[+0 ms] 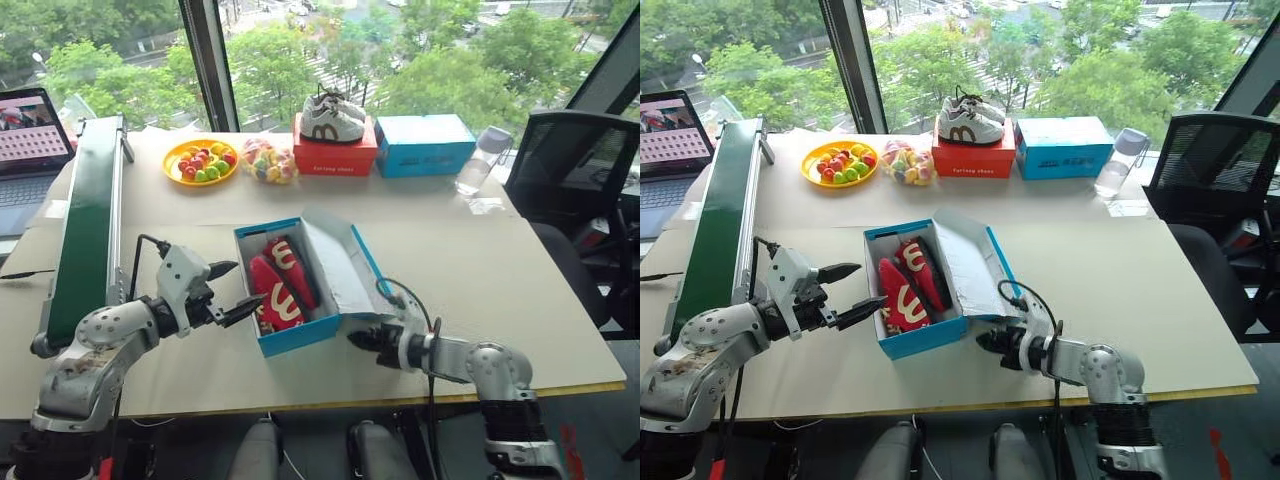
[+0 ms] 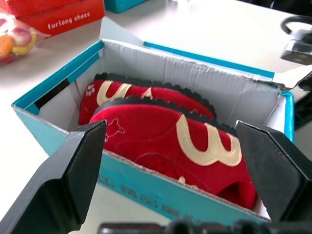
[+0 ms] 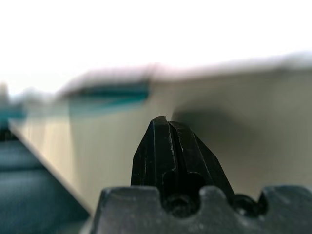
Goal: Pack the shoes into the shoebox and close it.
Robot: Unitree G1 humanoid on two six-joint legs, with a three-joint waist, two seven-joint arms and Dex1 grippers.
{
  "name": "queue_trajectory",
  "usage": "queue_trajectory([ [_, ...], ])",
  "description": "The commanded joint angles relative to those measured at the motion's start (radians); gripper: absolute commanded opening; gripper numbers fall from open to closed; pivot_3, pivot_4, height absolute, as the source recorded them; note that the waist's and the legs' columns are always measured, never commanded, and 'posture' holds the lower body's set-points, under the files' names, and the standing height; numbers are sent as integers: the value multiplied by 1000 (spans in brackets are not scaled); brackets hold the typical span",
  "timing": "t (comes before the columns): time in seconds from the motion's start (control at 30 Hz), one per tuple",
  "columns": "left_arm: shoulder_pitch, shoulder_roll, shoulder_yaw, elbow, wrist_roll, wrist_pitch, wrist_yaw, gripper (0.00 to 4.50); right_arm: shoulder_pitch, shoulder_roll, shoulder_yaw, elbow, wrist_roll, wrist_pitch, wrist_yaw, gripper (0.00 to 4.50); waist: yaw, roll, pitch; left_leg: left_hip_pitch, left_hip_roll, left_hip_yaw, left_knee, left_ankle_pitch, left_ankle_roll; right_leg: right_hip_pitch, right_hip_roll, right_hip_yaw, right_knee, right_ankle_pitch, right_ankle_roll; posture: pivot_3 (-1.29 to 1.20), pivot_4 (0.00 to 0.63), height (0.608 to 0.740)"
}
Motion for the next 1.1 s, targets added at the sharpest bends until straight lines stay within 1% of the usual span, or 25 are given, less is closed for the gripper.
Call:
queue_trajectory([
  [0.03,0,12,31,-31,-9,6,-1,4500,10,74,-88,112,-110,-221,-93,59,0,-1,-1,2,4,4,0,0,-1,2,1,0,-3,-1,-5,0,150,736],
  [0.07,1,12,32,-32,-8,6,0,4500,6,116,-121,136,-110,-285,-110,59,1,-1,-1,4,7,6,0,-5,-8,5,2,-1,-6,0,-6,0,150,736],
  [0.13,-2,11,33,-34,-10,10,3,4500,-7,192,-173,161,-70,-360,-102,59,-1,1,-2,9,12,8,-2,-7,-11,11,4,-3,-14,2,-7,0,150,736],
  [0.23,-8,6,37,-34,-16,15,7,4500,-46,302,-278,169,83,-398,-52,59,-13,2,-3,8,26,13,-3,-8,-12,12,10,-4,-26,3,-9,0,150,736],
  [0.27,-8,5,39,-33,-17,17,8,4500,-58,321,-296,158,116,-409,-24,59,-17,2,-3,5,29,14,-7,-8,-12,11,10,-4,-31,5,-10,0,150,736],
  [0.33,-8,3,45,-32,-19,22,12,4500,-73,336,-311,137,157,-422,25,59,-24,2,-3,2,38,22,-8,-8,-12,10,8,-4,-30,8,-10,0,150,736],
  [0.37,-7,1,52,-34,-25,28,15,4500,-83,344,-326,127,195,-417,37,59,-24,2,-3,2,39,34,-8,-7,-12,7,5,-3,-28,18,-11,0,150,736],
  [0.4,-4,0,63,-37,-34,36,21,4500,-96,348,-335,111,234,-413,51,59,-23,9,-3,2,39,38,-8,-7,-12,4,4,-3,-27,19,-11,0,150,736],
  [0.43,1,1,76,-42,-43,46,27,4500,-107,344,-333,92,265,-400,67,59,-22,12,-4,-2,38,44,-9,-7,-12,-3,1,-3,-26,19,-10,0,150,736],
  [0.5,19,6,107,-55,-65,71,36,4500,-122,318,-302,57,288,-375,96,59,-22,12,-4,-5,38,48,-7,-5,-9,-8,3,-4,-17,20,-11,0,150,736],
  [0.53,25,8,116,-61,-72,80,38,4500,-124,307,-289,48,290,-368,104,59,-23,13,-4,-4,39,49,-4,0,-1,-9,5,-4,-10,18,-11,0,150,736],
  [0.63,70,22,182,-92,-104,126,48,4500,-147,269,-271,-21,355,-322,150,59,-22,13,-4,-4,43,49,-7,-1,-1,-10,10,-2,-9,13,-12,0,150,736],
  [0.7,123,43,273,-125,-142,172,50,4500,-167,204,-238,-89,386,-269,200,59,-23,13,-4,-5,43,49,-7,-3,1,-11,11,-2,-7,11,-13,0,150,736],
  [0.77,190,69,389,-161,-201,230,36,4500,-187,125,-187,-158,403,-212,252,59,-22,13,-4,-7,43,49,-7,-4,1,-13,10,-1,-7,11,-12,0,150,736],
  [0.87,283,103,512,-182,-247,277,2,4500,-225,55,-138,-208,427,-163,282,59,-22,13,-4,-7,43,50,-5,-4,1,-14,10,-2,-7,10,-12,0,150,736],
  [0.93,329,119,558,-191,-250,288,-7,4500,-260,11,-73,-245,395,-144,308,59,-21,13,-4,-5,44,51,-5,-4,0,-13,10,-1,-8,7,-8,0,150,736],
  [0.97,348,124,577,-199,-253,293,-12,4500,-283,-10,-27,-264,363,-135,319,59,-21,13,-4,-4,44,51,-5,-4,0,-12,10,-2,-8,4,-11,0,150,736],
  [1.0,356,126,589,-207,-260,298,-10,4500,-303,-30,25,-279,323,-132,329,59,-21,13,-4,-3,44,51,-5,-8,-6,-12,10,-2,-8,4,-14,0,150,736],
  [1.1,357,118,580,-246,-283,307,13,4500,-363,-57,221,-277,137,-160,334,59,-19,12,-4,-2,44,52,-5,-10,-9,-12,9,-2,-8,4,-15,0,150,736],
])
